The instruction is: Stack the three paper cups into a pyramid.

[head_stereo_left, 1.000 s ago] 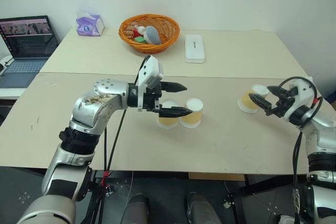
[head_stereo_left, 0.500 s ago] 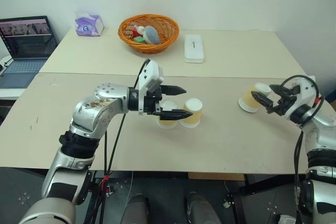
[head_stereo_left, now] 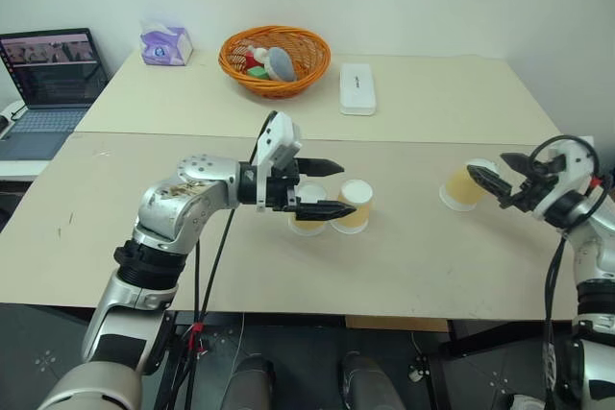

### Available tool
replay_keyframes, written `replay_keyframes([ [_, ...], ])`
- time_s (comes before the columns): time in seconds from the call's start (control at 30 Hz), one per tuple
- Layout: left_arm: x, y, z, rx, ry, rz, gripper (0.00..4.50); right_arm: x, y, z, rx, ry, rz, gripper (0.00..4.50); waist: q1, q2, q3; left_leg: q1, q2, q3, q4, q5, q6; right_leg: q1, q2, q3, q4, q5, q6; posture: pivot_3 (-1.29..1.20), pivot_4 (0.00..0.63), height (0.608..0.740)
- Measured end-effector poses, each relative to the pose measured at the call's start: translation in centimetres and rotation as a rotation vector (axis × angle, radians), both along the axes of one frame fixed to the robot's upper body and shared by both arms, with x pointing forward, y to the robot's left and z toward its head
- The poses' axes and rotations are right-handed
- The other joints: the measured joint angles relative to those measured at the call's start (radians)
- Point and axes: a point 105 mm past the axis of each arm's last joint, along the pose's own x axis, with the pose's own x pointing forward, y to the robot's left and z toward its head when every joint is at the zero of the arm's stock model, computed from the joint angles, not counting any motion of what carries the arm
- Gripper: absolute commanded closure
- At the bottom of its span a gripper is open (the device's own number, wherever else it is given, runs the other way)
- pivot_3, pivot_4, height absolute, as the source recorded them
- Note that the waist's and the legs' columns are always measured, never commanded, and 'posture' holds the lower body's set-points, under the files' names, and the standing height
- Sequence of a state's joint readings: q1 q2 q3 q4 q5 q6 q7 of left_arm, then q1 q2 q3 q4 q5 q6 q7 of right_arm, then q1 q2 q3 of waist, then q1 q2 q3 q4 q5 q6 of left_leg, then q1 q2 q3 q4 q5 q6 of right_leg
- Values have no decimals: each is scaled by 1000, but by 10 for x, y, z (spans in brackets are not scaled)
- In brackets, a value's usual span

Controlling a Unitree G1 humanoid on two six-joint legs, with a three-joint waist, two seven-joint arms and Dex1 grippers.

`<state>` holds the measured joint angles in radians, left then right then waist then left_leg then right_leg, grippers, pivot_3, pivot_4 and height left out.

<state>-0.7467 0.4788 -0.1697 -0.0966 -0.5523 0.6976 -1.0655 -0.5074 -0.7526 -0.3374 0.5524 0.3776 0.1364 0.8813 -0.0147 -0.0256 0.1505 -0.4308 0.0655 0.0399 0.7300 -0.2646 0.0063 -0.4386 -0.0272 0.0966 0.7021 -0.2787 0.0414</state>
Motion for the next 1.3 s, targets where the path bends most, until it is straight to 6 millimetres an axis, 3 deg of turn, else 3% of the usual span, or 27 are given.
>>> replay_keyframes([
  [0.43, 0, -1, 2, 0, -3, -5, 102, 0, -4, -29, 47, 84, -30, 0, -1, 0, 0, 0, 0, 0, 0, 0, 0, 0, 0, 0, 0, 0, 0, 0, 150, 675],
  [0.77, 2, 1, 3, -8, -7, 12, 102, 12, -5, -25, 46, 75, -44, 0, -2, 0, 0, 0, 0, 0, 0, 0, 0, 0, 0, 0, 0, 0, 0, 0, 150, 675],
  [1.0, 3, 2, 4, -12, -10, 26, 0, 17, 0, -28, 42, 88, -29, 1923, -2, 0, 0, 0, 0, 0, 0, 0, 0, 0, 0, 0, 0, 0, 0, 0, 150, 675],
  [1.17, 5, 14, -3, 20, 3, 58, 0, 20, 1, -25, 45, 79, -35, 2008, -4, 1, 0, 0, 0, 0, 0, 0, 0, 0, 0, 0, 0, 0, 0, 0, 150, 675],
  [1.3, 7, 36, -9, 65, 12, 106, 0, 22, 4, -19, 46, 58, -27, 2008, -6, 1, 1, 0, 0, 0, 0, 0, 0, 0, 0, 0, 0, 0, 0, 0, 150, 675],
])
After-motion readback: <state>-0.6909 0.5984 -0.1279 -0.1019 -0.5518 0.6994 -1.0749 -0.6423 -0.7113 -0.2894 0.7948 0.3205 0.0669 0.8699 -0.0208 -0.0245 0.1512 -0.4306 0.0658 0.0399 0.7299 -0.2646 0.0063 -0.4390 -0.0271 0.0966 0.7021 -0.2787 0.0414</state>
